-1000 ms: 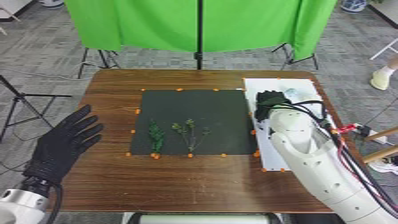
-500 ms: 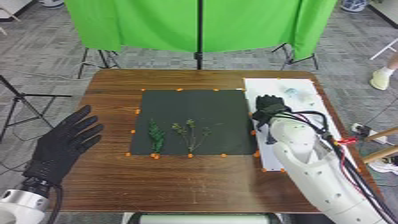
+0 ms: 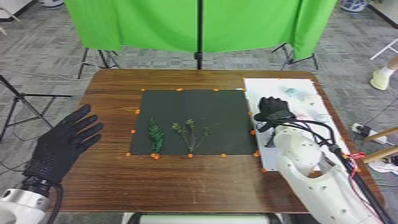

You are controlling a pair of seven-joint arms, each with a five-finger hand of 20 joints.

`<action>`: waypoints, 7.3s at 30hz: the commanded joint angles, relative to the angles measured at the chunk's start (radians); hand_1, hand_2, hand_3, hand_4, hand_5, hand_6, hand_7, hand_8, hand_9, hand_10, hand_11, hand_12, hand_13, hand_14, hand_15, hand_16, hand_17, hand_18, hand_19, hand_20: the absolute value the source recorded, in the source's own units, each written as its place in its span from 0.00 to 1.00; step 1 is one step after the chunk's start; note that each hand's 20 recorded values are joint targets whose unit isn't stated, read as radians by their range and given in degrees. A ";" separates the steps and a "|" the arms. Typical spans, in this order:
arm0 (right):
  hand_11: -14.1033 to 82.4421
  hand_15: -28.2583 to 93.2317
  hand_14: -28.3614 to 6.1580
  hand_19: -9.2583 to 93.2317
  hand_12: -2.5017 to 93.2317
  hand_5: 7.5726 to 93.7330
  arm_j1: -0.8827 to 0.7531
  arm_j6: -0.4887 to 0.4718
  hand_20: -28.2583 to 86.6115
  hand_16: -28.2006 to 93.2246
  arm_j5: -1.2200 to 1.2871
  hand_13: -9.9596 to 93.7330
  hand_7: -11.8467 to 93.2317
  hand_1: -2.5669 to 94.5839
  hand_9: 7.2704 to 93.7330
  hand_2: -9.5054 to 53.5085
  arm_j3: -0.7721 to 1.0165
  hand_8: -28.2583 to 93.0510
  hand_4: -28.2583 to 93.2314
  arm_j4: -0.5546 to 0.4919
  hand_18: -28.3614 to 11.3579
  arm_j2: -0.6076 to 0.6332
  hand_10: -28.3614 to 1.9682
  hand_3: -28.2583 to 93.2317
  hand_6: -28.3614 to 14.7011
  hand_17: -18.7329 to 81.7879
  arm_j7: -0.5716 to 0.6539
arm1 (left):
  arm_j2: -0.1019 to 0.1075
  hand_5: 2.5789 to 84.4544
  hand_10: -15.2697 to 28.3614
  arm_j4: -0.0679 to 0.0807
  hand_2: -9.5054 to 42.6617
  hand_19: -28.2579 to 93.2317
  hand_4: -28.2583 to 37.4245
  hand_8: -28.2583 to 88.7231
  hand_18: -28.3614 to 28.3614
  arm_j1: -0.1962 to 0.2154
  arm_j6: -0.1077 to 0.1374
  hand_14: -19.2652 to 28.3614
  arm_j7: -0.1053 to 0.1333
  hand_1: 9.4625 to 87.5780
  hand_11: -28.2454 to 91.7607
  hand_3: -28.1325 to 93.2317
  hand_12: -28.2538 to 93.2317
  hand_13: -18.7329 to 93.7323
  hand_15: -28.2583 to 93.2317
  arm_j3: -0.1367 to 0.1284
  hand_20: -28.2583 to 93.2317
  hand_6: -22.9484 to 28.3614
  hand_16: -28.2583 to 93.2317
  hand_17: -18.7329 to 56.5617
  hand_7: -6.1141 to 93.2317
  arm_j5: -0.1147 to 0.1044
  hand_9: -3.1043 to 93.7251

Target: Arrange flowers

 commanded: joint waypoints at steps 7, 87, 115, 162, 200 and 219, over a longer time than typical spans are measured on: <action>0.64 0.88 0.68 1.00 0.38 0.69 -0.061 0.053 0.70 0.52 0.040 0.89 0.82 0.45 0.96 0.08 0.025 0.20 0.12 -0.163 0.16 0.005 0.66 1.00 0.30 0.64 -0.050 | 0.004 0.28 0.58 0.006 0.13 0.55 0.01 0.14 0.83 0.008 -0.008 0.68 -0.003 0.19 0.40 0.81 0.36 0.31 0.47 -0.004 0.29 0.48 0.23 0.09 0.27 -0.001 0.26; 0.61 0.87 0.64 1.00 0.36 0.68 -0.066 -0.300 0.71 0.52 0.048 0.88 0.83 0.22 0.96 0.19 -0.006 0.02 0.06 -0.254 0.15 -0.043 0.65 0.94 0.52 0.63 -0.008 | -0.006 0.28 0.58 0.003 0.14 0.55 0.01 0.14 0.83 0.018 -0.006 0.68 -0.006 0.20 0.41 0.81 0.36 0.31 0.47 -0.001 0.29 0.48 0.23 0.09 0.27 0.000 0.26; 0.73 0.90 0.65 1.00 0.39 0.57 -0.145 -0.408 0.65 0.52 -0.100 0.79 0.84 0.38 0.81 0.00 -0.043 0.25 0.00 -0.333 0.19 0.055 0.66 0.90 0.54 0.54 -0.184 | -0.009 0.28 0.58 0.003 0.14 0.55 0.02 0.14 0.83 0.014 -0.003 0.68 -0.007 0.20 0.41 0.81 0.36 0.31 0.47 -0.001 0.29 0.48 0.23 0.09 0.27 0.003 0.26; 0.54 0.72 0.56 0.79 0.25 0.40 -0.159 -0.158 0.57 0.36 -0.116 0.53 0.36 0.29 0.42 0.00 0.115 0.09 0.00 -0.182 0.20 0.193 0.52 0.97 0.52 0.37 0.045 | -0.004 0.28 0.58 0.005 0.14 0.55 0.01 0.14 0.83 0.014 -0.005 0.68 -0.011 0.20 0.40 0.81 0.36 0.31 0.47 -0.011 0.29 0.48 0.23 0.09 0.27 0.001 0.26; 0.37 0.70 0.76 0.91 0.55 0.77 0.262 0.113 0.60 0.53 -0.134 0.87 0.59 0.49 0.95 0.00 -0.240 0.12 0.01 -0.084 0.24 -0.065 0.83 0.96 0.63 0.53 -0.186 | 0.049 0.28 0.58 -0.004 0.14 0.56 0.01 0.14 0.83 0.043 0.034 0.68 -0.028 0.19 0.41 0.81 0.36 0.31 0.48 -0.121 0.29 0.48 0.23 0.09 0.27 -0.023 0.26; 0.38 0.72 0.75 0.90 0.55 0.75 0.340 0.040 0.60 0.52 -0.298 0.85 0.60 0.50 0.94 0.00 -0.467 0.11 0.00 0.107 0.26 -0.358 0.82 0.94 0.64 0.51 -0.380 | 0.083 0.28 0.58 -0.002 0.15 0.56 0.01 0.14 0.83 0.036 0.041 0.68 -0.018 0.19 0.40 0.81 0.36 0.31 0.47 -0.125 0.29 0.48 0.23 0.09 0.27 -0.021 0.26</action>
